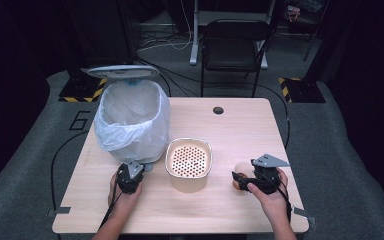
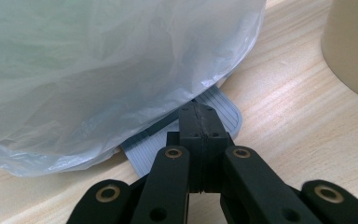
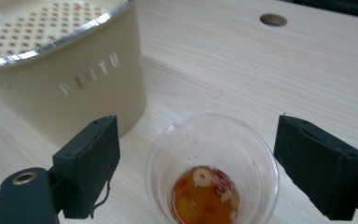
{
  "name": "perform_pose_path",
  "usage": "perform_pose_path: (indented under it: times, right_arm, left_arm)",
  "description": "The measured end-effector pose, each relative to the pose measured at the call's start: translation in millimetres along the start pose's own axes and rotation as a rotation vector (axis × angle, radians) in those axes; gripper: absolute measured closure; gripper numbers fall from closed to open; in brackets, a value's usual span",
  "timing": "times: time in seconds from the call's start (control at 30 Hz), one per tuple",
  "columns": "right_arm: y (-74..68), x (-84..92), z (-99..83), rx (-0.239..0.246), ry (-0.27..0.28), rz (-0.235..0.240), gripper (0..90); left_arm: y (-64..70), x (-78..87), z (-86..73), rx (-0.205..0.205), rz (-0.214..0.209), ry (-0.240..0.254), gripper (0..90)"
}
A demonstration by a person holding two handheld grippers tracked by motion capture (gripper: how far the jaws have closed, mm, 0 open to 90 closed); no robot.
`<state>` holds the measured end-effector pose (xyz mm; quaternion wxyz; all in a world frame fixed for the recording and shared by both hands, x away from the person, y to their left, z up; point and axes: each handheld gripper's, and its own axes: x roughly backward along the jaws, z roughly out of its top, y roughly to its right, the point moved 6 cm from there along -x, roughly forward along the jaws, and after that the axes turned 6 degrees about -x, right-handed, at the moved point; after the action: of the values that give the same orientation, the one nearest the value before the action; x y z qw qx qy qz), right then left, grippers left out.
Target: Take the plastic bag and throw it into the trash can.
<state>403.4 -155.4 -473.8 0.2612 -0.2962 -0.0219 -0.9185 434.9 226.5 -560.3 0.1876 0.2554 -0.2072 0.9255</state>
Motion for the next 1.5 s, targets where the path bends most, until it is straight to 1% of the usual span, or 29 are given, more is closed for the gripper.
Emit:
perform_pose_path:
  times: [0.03, 0.07, 0.13, 0.2, 0.33, 0.43, 0.5, 0.57, 0.6, 0.63, 0.7, 0.77, 0.8, 0.83, 0.9, 0.97, 1.0, 1.03, 1.07, 1.17, 1.27, 1.3, 1.33, 1.43, 1.47, 1.5]
  right_arm:
    - [-2.6, 0.7, 3.2, 0.003, 0.003, 0.005, 14.6]
    - [-4.4, 0.9, 6.5, 0.016, 0.006, 0.005, 14.9]
    - [-9.3, -0.4, 13.6, 0.026, 0.010, 0.014, 17.5]
    - [-14.7, -4.2, 21.1, 0.033, 0.016, 0.034, 20.5]
    - [-26.4, -16.8, 37.6, 0.042, 0.004, 0.080, 27.6]
    - [-38.3, -26.5, 54.2, 0.047, -0.001, 0.135, 35.9]
    - [-43.3, -32.8, 62.5, 0.061, -0.005, 0.155, 41.1]
    - [-46.4, -41.5, 70.0, 0.071, -0.018, 0.163, 44.0]
    - [-47.0, -46.3, 72.8, 0.074, -0.027, 0.164, 45.5]
    - [-48.6, -51.6, 75.2, 0.061, -0.039, 0.166, 46.9]
    - [-49.5, -59.4, 77.6, 0.061, -0.047, 0.161, 50.1]
    - [-50.2, -67.0, 78.5, 0.072, -0.054, 0.153, 52.9]
    - [-50.8, -69.7, 78.2, 0.065, -0.060, 0.144, 54.8]
    - [-50.9, -72.6, 78.2, 0.068, -0.063, 0.143, 57.8]
    - [-51.6, -77.1, 77.1, 0.069, -0.075, 0.138, 60.3]
    - [-51.4, -79.8, 76.1, 0.078, -0.081, 0.128, 63.7]
    - [-52.2, -81.0, 75.3, 0.068, -0.086, 0.133, 65.6]
    - [-51.9, -82.3, 74.6, 0.075, -0.089, 0.138, 67.2]
    - [-52.1, -83.4, 73.8, 0.071, -0.093, 0.137, 68.0]
    - [-52.1, -84.1, 73.6, 0.064, -0.092, 0.132, 69.3]
    - [-52.6, -83.9, 74.5, 0.082, -0.093, 0.119, 70.0]
    - [-53.0, -83.6, 74.4, 0.078, -0.096, 0.117, 70.1]
    - [-53.0, -83.5, 74.4, 0.076, -0.097, 0.117, 70.2]
    - [-53.4, -82.3, 73.4, 0.069, -0.096, 0.118, 70.3]
    - [-53.4, -81.3, 72.8, 0.075, -0.096, 0.120, 70.4]
    - [-54.1, -80.2, 71.8, 0.068, -0.096, 0.119, 70.5]
  left_arm:
    - [0.0, 0.0, 0.0, -0.001, 0.000, 0.000, 90.0]
    - [0.0, 0.0, 0.0, 0.000, -0.001, 0.000, 90.0]
    - [0.0, 0.0, 0.0, -0.001, -0.001, 0.000, 90.0]
    - [0.1, 0.0, 0.0, 0.000, 0.000, 0.000, 90.0]
    - [0.0, 0.0, 0.0, 0.000, -0.001, 0.000, 90.0]
    - [0.0, 0.0, -0.1, 0.000, -0.001, 0.000, 90.0]
    - [0.0, -0.1, 0.0, 0.001, -0.002, 0.001, 90.0]
    - [-0.1, -0.4, 0.1, 0.002, 0.006, 0.007, 90.0]
    - [-0.2, -0.4, 0.1, 0.003, 0.004, 0.006, 90.0]
    - [-0.1, 0.1, -0.1, 0.003, -0.004, 0.000, 90.0]
    - [-0.3, 0.1, 0.0, 0.004, -0.002, 0.002, 90.0]
    - [-0.3, 0.1, -0.1, 0.003, -0.003, 0.001, 90.0]
    - [-0.3, -0.2, 0.1, 0.004, -0.001, 0.006, 90.0]
    - [-0.3, -0.1, 0.0, 0.005, -0.001, 0.005, 90.0]
    - [-0.4, 0.1, 0.0, 0.004, -0.002, 0.003, 90.0]
    - [-0.3, 0.1, 0.0, 0.002, -0.001, 0.003, 90.0]
    - [-0.3, 0.1, 0.0, 0.002, -0.001, 0.003, 90.0]
    - [-0.4, 0.1, 0.0, 0.003, -0.001, 0.003, 90.0]
    - [-0.4, 0.1, 0.0, 0.003, -0.002, 0.003, 90.0]
    - [-0.5, 0.1, -0.1, 0.001, 0.000, 0.002, 90.0]
    - [-0.4, 0.1, -0.2, 0.000, 0.000, 0.002, 90.0]
    - [-0.5, -0.3, 0.0, 0.000, 0.006, 0.007, 90.0]
    - [-0.4, 0.2, -0.1, 0.001, -0.001, 0.001, 90.0]
    - [-0.4, 0.1, -0.1, 0.003, 0.000, 0.003, 90.0]
    - [-0.4, 0.1, -0.1, 0.003, 0.000, 0.003, 90.0]
    - [-0.4, 0.1, -0.1, 0.003, 0.000, 0.003, 90.0]
